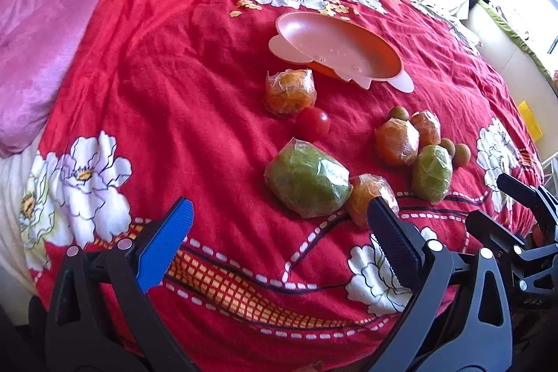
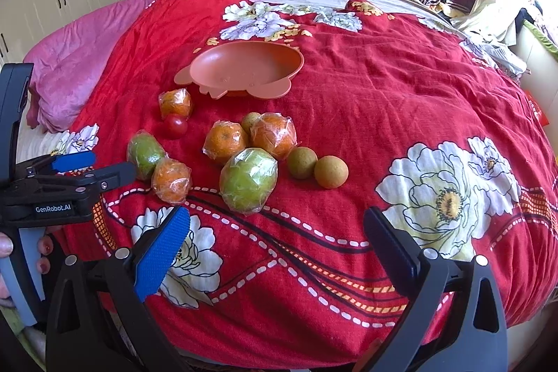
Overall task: Organize fruits
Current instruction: 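Grasp a green wrapped fruit with the left tool while the right tool grasps another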
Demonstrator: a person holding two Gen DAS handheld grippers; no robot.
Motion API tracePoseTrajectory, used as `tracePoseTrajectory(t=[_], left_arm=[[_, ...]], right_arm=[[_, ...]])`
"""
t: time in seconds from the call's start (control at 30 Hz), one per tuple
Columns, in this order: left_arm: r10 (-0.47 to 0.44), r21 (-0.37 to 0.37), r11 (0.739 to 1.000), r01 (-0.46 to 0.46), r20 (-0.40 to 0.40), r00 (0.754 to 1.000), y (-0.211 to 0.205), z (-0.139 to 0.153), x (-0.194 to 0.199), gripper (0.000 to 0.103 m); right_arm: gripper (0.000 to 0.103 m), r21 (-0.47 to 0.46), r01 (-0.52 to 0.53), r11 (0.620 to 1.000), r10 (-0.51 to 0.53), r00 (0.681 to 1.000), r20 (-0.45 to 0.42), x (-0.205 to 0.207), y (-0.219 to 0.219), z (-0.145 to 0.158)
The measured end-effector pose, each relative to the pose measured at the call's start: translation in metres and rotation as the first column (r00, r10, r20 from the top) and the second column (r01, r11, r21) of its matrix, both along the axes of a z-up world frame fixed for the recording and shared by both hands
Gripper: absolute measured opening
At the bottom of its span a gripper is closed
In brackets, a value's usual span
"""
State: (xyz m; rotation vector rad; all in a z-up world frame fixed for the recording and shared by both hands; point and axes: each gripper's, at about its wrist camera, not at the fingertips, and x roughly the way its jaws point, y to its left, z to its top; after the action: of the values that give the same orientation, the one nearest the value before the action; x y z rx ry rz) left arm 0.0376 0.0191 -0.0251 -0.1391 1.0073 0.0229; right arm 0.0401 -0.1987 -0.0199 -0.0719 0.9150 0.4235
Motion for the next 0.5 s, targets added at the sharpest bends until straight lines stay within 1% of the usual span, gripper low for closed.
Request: tracePoseTrajectory(t=[0.1, 0.17, 0.2, 0.3, 0.37, 0.5], left_arm=[[-0.018, -0.023, 1.0, 0.018, -0.009, 1.0, 0.002, -0.005, 0.007, 0.094], [-0.028, -0.019, 0.999, 0.027, -0.018, 0.999, 0.002, -0.007, 0.01, 0.094], [-0.033, -0.03, 0.999, 0.033, -0.02, 0.999, 0.003, -0.009, 0.011, 0.094], [-0.053, -0.042, 0.998, 0.052, -0.026, 0.998, 0.004, -0.011, 0.015, 0.088], [-0.075, -0.041, 0.996, 0.074, -0.02, 0.997, 0.002, -0.01, 0.017, 0.082], [-0.115, -0.05, 0.992, 0.114, -0.015, 0.993, -0.003, -0.008, 0.022, 0.076]], right_arm=[[0.099, -0.004, 0.005, 1.0, -0.006, 1.0, -0.019, 0.006, 0.002, -0.006], [0.099, -0.005, 0.009, 1.0, -0.009, 1.0, -0.03, 0.009, 0.004, -0.009], [0.099, -0.002, 0.01, 1.0, -0.01, 0.999, -0.036, 0.01, 0.005, -0.01], [0.099, 0.004, 0.013, 1.0, -0.013, 0.998, -0.054, 0.015, 0.007, -0.014], [0.099, 0.005, 0.019, 1.0, -0.019, 0.998, -0.062, 0.018, 0.008, -0.017], [0.098, 0.023, 0.018, 1.0, -0.016, 0.996, -0.087, 0.024, 0.009, -0.021]])
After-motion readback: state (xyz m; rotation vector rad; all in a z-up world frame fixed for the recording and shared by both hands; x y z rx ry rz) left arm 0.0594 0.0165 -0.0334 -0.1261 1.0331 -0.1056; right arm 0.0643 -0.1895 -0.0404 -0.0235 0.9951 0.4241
